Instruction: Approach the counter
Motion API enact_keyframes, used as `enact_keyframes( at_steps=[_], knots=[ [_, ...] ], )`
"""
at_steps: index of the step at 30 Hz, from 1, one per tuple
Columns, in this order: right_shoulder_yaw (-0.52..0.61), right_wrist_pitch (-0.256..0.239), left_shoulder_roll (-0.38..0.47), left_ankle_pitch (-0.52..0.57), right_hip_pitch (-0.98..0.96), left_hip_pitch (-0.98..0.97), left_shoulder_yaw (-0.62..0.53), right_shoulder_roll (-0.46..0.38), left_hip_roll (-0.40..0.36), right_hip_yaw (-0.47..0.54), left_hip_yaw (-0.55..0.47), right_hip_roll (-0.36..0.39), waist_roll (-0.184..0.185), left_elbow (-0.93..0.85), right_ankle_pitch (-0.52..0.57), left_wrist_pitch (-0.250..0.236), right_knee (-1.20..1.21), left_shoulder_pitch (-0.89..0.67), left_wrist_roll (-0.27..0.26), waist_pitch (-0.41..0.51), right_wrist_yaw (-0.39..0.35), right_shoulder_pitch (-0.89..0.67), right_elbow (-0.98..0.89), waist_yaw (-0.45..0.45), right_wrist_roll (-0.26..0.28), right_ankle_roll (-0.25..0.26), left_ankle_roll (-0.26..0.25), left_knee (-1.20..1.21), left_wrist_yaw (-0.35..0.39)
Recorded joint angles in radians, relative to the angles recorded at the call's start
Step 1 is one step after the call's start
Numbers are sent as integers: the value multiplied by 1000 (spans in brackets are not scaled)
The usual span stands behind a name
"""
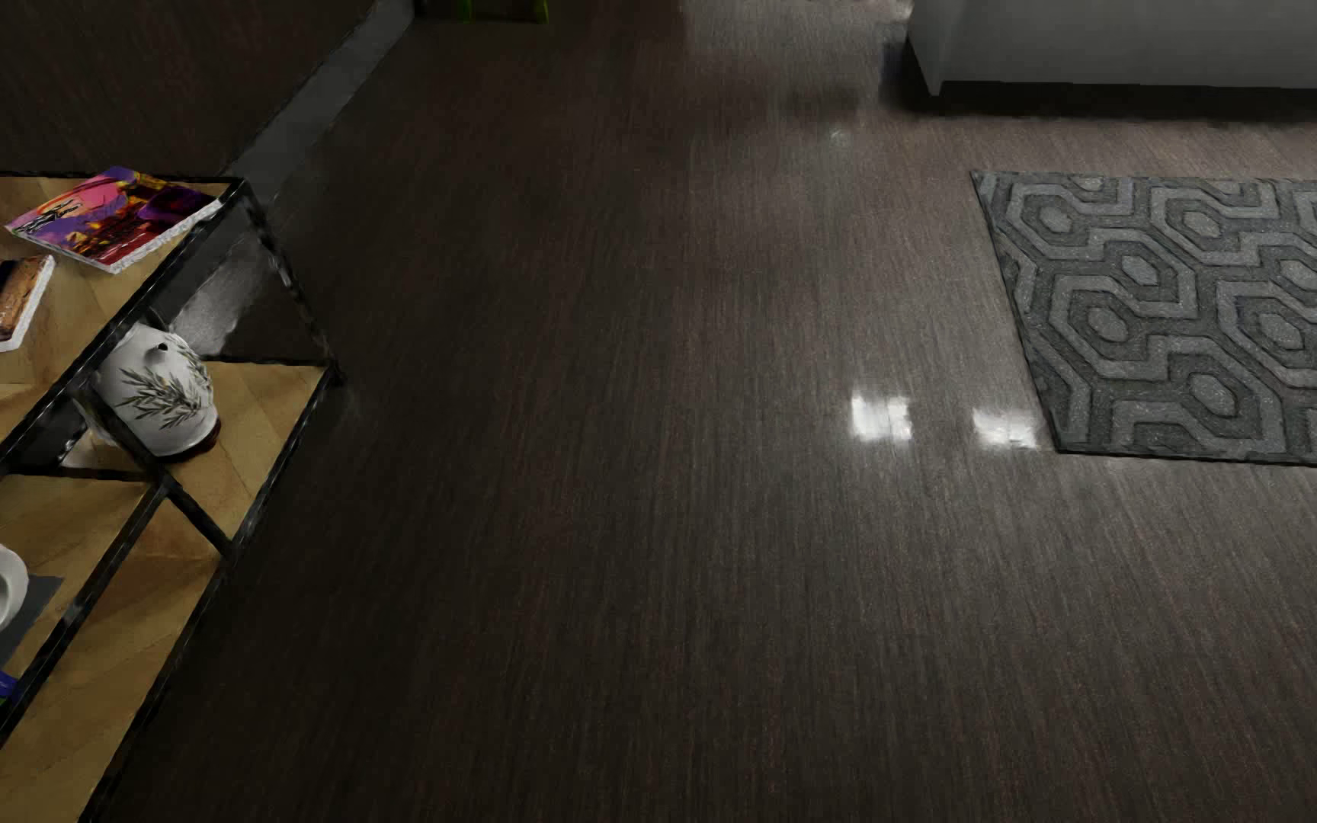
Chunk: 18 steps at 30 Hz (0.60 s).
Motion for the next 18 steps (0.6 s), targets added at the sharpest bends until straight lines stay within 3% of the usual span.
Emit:
enact_keyframes(
  at_steps=[1,3,8,10,14,16,18],
  knots=[
    [6,0,3,10,-3,1,-4,-3,-1,0,0,3,4,-11,-37,0,98,4,0,2,0,4,-1,2,0,0,0,7,0],
    [-2,0,7,15,-42,-3,-12,-8,-10,0,0,15,9,-33,-242,0,288,10,0,0,0,18,-1,-32,0,0,0,26,0],
    [-47,0,39,-100,-351,123,25,-4,-25,0,0,-15,-11,-155,-275,0,759,-21,0,89,0,50,-44,-130,0,0,0,27,0],
    [-52,0,19,-174,-456,177,57,-16,12,0,0,-16,19,-175,-246,0,709,-45,0,85,0,78,-36,-211,0,0,0,-8,0],
    [-18,0,42,-345,-619,334,23,-16,28,0,0,-52,19,-218,-91,0,499,-107,0,108,0,95,36,-251,0,0,0,-54,0],
    [3,0,41,-360,-659,401,5,-16,40,0,0,-64,18,-209,-98,0,436,-130,0,107,0,97,63,-278,0,0,0,-58,0],
    [-7,0,35,-305,-687,450,17,-15,67,0,0,-65,25,-165,-123,0,510,-123,0,97,0,109,86,-311,0,0,0,-43,0]
  ],
)
